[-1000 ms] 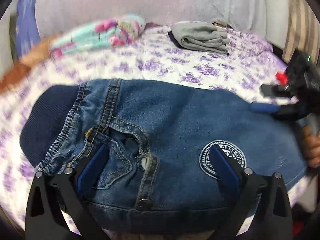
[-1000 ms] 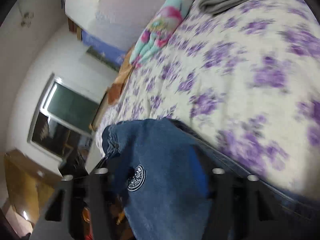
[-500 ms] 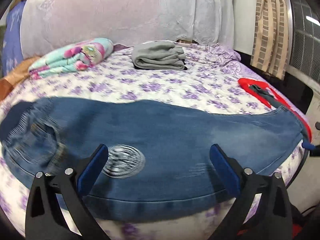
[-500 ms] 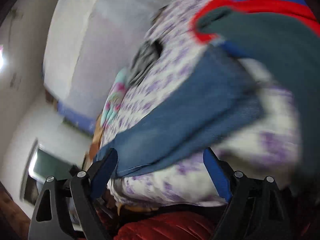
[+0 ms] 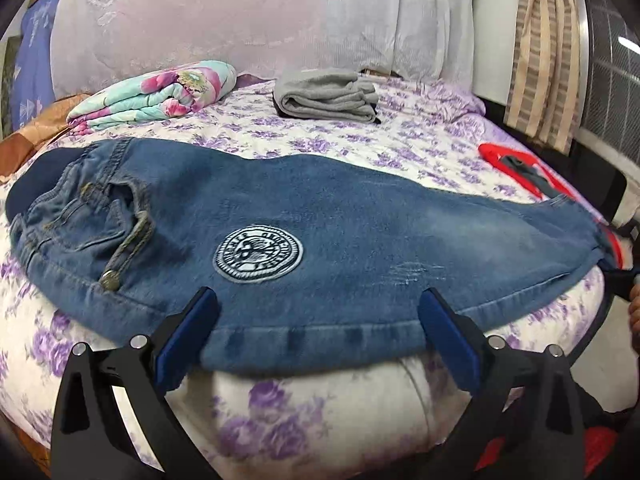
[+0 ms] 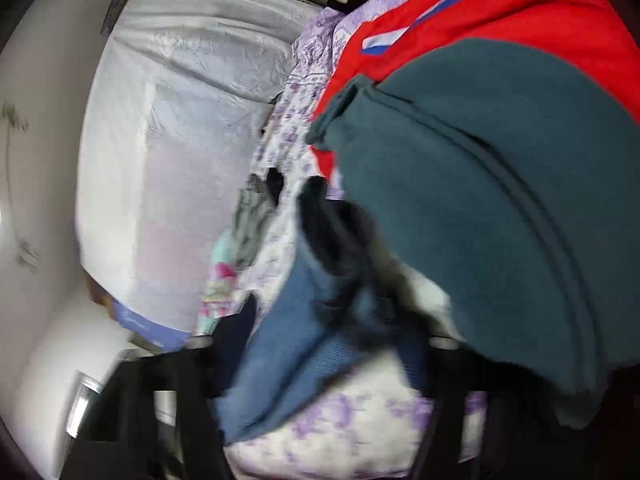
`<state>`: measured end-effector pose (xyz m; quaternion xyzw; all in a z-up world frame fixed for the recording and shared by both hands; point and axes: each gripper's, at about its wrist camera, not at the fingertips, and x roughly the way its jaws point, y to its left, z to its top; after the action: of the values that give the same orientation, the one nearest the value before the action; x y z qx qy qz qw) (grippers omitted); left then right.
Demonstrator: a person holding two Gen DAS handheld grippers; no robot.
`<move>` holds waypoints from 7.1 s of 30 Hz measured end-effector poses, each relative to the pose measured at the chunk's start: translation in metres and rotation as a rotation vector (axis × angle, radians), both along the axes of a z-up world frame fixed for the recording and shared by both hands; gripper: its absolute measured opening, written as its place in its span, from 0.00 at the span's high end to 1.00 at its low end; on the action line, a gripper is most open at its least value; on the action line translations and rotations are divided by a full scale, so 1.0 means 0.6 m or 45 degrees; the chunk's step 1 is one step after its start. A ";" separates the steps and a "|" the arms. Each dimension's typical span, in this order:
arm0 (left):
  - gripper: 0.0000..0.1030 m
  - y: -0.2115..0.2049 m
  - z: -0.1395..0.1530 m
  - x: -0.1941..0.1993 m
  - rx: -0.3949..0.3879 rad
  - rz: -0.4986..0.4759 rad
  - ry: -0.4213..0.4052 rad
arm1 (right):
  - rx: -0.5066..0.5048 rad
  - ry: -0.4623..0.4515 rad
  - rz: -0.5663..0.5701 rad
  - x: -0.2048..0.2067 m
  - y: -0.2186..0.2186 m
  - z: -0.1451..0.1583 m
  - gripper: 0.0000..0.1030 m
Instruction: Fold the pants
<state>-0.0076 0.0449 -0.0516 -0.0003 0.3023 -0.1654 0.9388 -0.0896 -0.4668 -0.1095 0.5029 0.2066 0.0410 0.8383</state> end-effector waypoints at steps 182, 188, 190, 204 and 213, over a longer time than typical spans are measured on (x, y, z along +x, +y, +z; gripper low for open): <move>0.04 -0.105 0.019 0.060 0.080 -0.051 0.020 | -1.357 -0.028 0.666 0.274 0.424 0.130 0.03; 0.04 -0.070 0.053 0.046 -0.015 -0.130 0.023 | -1.196 -0.116 0.658 0.213 0.379 0.163 0.03; 0.04 -0.045 0.048 0.064 -0.136 -0.203 0.120 | -0.999 -0.087 0.782 0.208 0.346 0.154 0.03; 0.04 -0.028 0.018 0.123 -0.307 -0.368 0.449 | -0.273 0.270 1.087 0.285 0.322 0.085 0.03; 0.05 -0.018 0.007 0.118 -0.420 -0.304 0.441 | -0.701 -0.046 0.890 0.219 0.359 0.112 0.29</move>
<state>0.0633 0.0340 -0.0474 -0.1457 0.4254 -0.3196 0.8341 0.0418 -0.2511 -0.0425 0.1601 0.3526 0.2743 0.8802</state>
